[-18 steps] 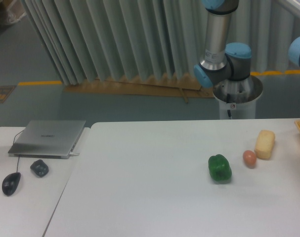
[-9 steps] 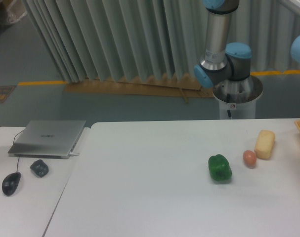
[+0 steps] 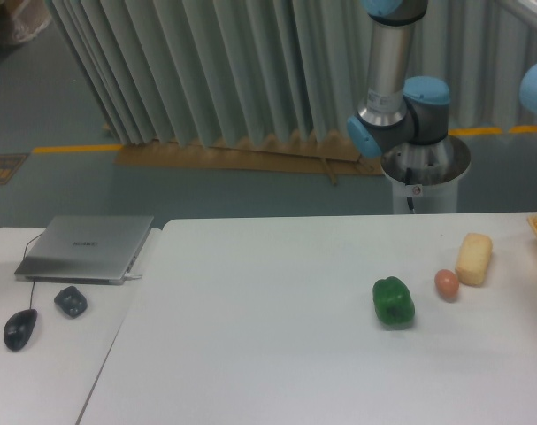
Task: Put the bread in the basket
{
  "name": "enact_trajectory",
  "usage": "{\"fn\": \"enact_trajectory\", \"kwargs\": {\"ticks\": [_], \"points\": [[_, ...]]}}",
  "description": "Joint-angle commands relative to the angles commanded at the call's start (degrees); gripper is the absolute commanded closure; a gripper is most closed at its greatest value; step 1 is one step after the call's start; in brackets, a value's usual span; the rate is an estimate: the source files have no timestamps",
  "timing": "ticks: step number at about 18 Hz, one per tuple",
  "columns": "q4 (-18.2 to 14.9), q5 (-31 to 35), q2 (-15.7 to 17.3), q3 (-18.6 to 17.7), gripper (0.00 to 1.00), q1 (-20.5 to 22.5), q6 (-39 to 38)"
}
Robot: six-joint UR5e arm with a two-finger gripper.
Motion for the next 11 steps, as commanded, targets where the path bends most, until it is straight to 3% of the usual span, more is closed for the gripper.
{"fn": "enact_trajectory", "kwargs": {"ticks": [11], "points": [[0.18,0.00,0.44,-1.15,0.00,0.97,-0.18]]}}
